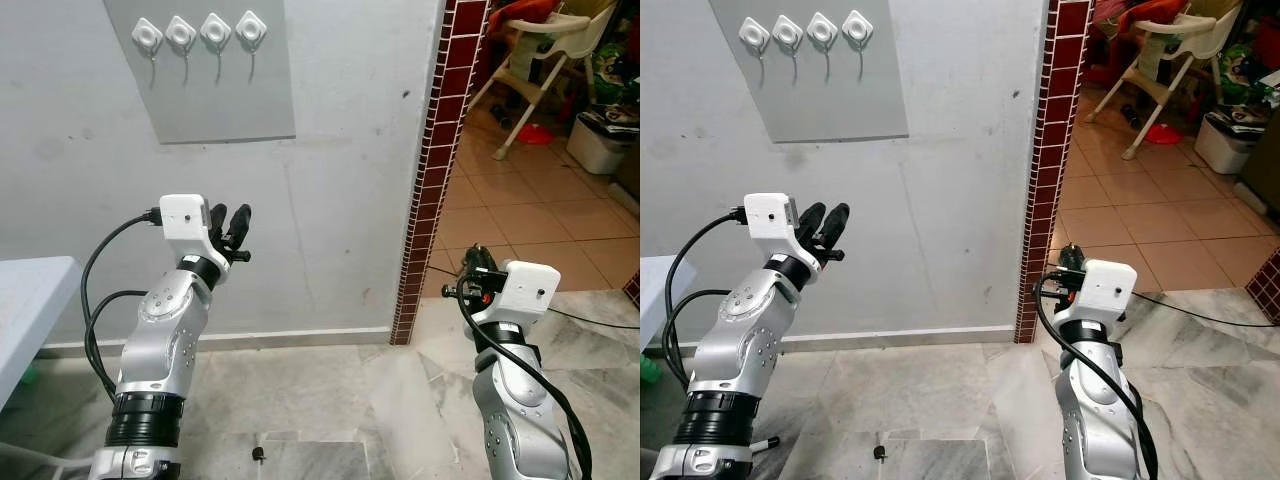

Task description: Hang keys on a hook

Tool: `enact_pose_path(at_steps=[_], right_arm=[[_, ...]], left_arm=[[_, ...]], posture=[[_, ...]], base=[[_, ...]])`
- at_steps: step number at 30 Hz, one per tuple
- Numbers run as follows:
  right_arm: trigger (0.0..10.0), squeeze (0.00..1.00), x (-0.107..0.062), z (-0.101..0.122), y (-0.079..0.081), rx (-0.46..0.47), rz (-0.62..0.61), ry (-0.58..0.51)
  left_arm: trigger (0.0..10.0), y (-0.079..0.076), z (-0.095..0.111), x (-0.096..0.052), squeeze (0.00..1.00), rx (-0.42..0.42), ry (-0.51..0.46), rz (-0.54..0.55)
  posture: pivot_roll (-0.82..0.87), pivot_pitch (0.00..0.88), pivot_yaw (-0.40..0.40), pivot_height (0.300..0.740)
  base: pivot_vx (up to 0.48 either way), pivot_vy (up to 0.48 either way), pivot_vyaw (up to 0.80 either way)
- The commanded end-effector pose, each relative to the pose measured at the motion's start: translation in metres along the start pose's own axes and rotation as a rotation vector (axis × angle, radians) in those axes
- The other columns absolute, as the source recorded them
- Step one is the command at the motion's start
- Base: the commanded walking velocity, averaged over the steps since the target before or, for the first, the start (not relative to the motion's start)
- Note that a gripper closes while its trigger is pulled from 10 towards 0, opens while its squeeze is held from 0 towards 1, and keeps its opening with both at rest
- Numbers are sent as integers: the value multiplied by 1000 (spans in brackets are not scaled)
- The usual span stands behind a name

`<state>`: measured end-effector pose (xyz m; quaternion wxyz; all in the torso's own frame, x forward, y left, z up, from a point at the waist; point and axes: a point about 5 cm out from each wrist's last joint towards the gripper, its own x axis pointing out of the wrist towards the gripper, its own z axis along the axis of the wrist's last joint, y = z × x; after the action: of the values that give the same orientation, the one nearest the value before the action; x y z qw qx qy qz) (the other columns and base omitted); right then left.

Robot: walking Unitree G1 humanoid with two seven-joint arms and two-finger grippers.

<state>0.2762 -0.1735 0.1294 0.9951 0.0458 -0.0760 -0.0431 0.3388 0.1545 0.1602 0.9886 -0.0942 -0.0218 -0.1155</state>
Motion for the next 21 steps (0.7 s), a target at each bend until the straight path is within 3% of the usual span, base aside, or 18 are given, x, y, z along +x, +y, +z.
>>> enact_pose_path(at_steps=[1, 7, 21], right_arm=[[10000, 0, 1, 8, 5, -5, 21, -42], [10000, 0, 2, 10, 4, -22, 39, -46], [10000, 0, 2, 7, 9, -23, 74, -34]], left_arm=[[10000, 2, 2, 2, 0, 0, -5, -8], [10000, 0, -2, 2, 0, -18, -2, -11], [10000, 3, -6, -5, 0, -24, 1, 7]], posture=[[41, 16, 93, 740], [36, 0, 67, 740], [55, 0, 38, 740]], base=[[0, 0, 0], [0, 0, 0], [0, 416, 0]])
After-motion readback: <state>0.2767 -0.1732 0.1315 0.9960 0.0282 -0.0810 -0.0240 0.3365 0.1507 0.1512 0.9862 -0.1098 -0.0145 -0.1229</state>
